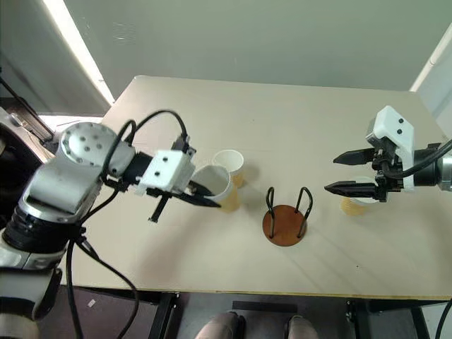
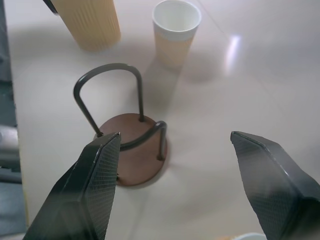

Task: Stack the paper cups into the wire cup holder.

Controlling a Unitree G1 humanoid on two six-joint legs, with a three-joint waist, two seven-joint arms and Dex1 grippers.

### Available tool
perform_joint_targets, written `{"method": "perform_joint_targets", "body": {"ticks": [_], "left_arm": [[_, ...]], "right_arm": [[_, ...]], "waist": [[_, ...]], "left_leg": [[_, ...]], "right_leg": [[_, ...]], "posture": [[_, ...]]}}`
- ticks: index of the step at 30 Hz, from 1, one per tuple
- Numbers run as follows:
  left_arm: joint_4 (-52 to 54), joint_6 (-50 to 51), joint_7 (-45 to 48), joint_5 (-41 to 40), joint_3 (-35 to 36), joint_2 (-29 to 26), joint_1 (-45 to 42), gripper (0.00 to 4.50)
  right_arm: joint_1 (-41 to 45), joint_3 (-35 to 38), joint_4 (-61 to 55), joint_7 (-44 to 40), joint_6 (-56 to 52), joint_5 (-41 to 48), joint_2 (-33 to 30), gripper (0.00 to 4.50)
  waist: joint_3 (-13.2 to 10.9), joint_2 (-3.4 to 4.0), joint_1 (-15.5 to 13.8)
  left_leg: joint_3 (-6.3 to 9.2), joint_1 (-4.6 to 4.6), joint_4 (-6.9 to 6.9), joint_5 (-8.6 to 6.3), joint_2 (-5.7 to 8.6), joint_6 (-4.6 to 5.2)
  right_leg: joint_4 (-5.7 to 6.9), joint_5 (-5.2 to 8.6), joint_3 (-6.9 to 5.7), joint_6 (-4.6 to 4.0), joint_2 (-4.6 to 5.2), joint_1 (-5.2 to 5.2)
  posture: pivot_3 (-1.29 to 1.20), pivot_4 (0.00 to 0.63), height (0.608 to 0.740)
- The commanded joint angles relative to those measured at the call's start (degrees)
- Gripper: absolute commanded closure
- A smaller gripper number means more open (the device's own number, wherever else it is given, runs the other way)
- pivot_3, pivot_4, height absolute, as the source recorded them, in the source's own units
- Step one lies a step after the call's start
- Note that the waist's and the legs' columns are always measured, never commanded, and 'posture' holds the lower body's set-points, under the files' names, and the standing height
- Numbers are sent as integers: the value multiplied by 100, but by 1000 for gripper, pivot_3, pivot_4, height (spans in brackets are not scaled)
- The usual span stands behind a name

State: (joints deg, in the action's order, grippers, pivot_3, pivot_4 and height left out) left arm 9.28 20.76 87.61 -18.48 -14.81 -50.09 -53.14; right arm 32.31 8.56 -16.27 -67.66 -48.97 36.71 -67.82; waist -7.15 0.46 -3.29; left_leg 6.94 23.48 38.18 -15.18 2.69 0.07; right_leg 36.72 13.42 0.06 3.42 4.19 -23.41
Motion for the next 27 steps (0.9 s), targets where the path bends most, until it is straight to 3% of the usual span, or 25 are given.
{"method": "perform_joint_targets", "body": {"ticks": [1,5,15,27], "left_arm": [[-281,46,253,-184,132,176,-578,4455],[-1027,-174,486,-197,-138,693,-1424,4455],[-2307,-828,489,-629,-928,1457,-2568,4455],[-2329,-1369,489,-1177,-2231,1410,-2588,4455]], "right_arm": [[-268,647,-144,-84,69,195,-111,874],[-577,1064,-208,-247,65,463,-93,874],[-1129,1573,-495,-123,82,699,-41,874],[-1720,2219,-901,228,-132,881,-18,874]], "waist": [[0,0,3],[0,0,-21],[0,0,-21],[0,1,-44]], "left_leg": [[-1,0,0,0,0,0],[-2,6,5,0,-1,1],[-9,29,11,-2,-4,5],[-17,45,19,-3,-7,8]], "right_leg": [[0,0,0,0,0,0],[-1,-1,0,1,0,-3],[-4,-4,2,7,-1,-19],[-8,-7,1,13,-2,-28]], "posture": [[0,150,740],[0,150,740],[0,150,740],[0,150,740]]}}
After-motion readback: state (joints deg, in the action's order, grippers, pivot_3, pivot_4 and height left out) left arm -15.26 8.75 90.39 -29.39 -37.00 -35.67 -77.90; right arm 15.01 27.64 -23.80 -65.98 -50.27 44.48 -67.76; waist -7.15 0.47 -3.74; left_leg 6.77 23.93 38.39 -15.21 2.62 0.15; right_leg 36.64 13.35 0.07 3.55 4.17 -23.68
